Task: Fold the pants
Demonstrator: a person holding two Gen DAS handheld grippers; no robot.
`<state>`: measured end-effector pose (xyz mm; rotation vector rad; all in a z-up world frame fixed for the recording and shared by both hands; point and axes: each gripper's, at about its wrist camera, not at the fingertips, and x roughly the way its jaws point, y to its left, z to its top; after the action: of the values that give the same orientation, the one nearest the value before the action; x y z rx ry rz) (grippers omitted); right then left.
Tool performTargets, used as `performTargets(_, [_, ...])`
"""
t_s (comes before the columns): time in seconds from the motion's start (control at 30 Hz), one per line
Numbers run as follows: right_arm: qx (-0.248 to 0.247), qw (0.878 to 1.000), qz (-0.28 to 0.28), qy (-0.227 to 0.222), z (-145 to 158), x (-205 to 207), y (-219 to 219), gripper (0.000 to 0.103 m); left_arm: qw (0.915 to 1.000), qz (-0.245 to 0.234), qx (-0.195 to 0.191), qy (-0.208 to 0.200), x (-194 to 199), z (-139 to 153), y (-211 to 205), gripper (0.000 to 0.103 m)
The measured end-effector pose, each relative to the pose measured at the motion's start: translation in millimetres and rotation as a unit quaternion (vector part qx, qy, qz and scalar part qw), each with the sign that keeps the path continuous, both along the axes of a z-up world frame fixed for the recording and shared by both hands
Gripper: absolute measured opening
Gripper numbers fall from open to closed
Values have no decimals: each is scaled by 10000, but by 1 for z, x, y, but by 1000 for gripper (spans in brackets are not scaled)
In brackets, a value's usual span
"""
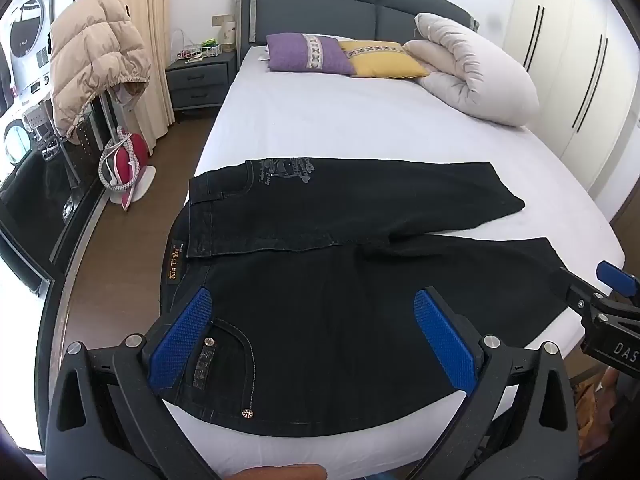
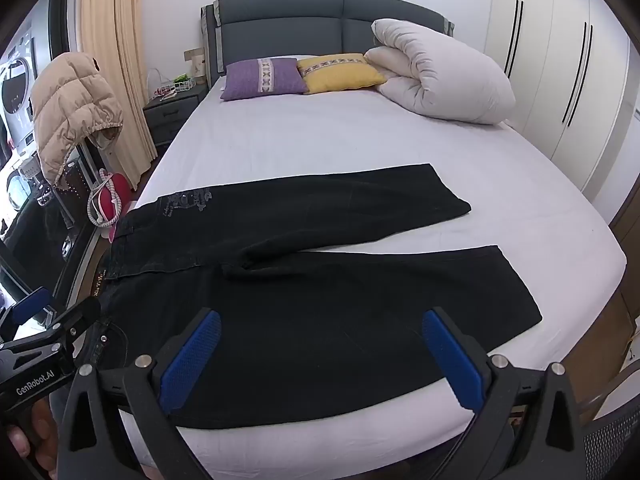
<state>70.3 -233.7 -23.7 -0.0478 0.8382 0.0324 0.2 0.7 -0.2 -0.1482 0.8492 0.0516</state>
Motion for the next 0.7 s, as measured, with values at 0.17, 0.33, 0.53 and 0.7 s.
performTargets(0.17, [-11, 10000, -7, -3, 0, 0, 0, 103, 10000, -2, 53, -4, 0, 1, 0, 103])
performTargets(0.33, [1, 10000, -6, 9, 0, 0, 0, 103, 10000, -7, 73, 3, 0, 1, -1, 103])
performTargets(0.53, [-7, 10000, 0, 6, 1, 0, 0, 103, 10000, -9, 66, 8, 0, 1, -1, 103])
performTargets(0.7, [-14, 10000, -1, 4, -1, -1, 0, 103, 10000, -7, 62, 10, 0, 1, -1, 103])
